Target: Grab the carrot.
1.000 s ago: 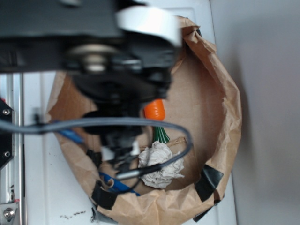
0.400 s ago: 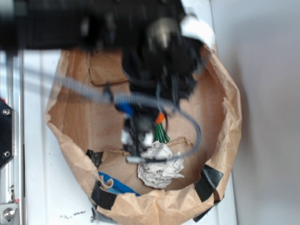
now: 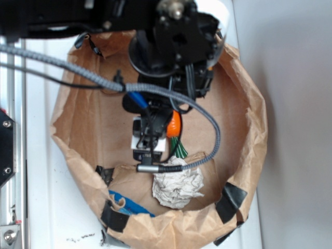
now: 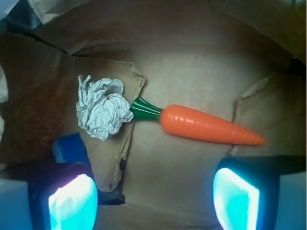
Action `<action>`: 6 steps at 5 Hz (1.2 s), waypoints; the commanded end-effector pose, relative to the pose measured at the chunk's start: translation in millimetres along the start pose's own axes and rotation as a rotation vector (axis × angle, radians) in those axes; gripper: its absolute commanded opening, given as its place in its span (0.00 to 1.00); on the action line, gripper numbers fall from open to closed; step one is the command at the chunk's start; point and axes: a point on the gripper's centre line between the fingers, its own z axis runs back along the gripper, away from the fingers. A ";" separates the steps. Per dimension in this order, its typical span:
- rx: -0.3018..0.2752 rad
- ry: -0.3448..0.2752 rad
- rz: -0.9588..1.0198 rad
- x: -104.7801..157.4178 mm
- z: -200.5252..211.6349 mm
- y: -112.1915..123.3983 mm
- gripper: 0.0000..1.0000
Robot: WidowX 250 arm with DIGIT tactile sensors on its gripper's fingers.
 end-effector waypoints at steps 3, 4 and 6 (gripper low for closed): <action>0.059 -0.017 -0.550 23.1 -18.4 24.5 1.00; 0.075 -0.003 -0.639 27.5 -38.6 31.4 1.00; 0.160 -0.020 -0.787 14.3 -63.6 31.5 1.00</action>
